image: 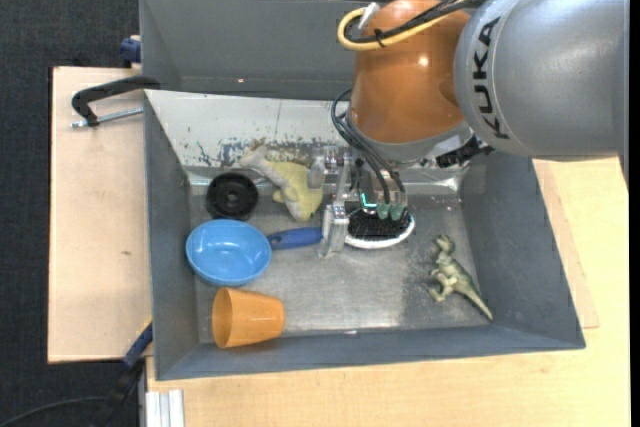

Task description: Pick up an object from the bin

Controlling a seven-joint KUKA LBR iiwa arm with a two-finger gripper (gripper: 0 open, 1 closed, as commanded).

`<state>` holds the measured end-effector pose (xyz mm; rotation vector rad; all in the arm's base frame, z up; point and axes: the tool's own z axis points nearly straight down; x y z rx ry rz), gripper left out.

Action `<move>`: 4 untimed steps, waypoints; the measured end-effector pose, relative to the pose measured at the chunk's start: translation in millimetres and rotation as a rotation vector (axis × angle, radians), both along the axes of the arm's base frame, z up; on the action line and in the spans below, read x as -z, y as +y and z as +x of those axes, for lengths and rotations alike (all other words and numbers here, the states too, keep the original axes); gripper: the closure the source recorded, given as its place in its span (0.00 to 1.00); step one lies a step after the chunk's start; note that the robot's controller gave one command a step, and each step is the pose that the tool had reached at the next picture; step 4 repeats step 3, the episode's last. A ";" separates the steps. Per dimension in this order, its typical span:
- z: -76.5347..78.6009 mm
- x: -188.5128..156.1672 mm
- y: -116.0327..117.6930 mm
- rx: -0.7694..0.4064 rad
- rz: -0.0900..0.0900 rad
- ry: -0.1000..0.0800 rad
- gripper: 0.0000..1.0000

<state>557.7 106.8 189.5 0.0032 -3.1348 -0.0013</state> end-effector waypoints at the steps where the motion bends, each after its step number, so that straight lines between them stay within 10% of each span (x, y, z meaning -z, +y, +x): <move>1: 39.9 121.1 31.3 -0.057 0.003 -0.007 0.00; 2: 41.2 116.7 30.7 -0.055 0.005 -0.013 1.00; 3: 41.5 -32.8 1.3 -0.705 0.002 -0.012 1.00; 4: 41.5 -32.8 1.3 -0.705 0.002 -0.012 1.00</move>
Offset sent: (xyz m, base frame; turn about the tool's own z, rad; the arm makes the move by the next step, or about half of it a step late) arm 0.0392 0.0281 -0.1195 -0.0545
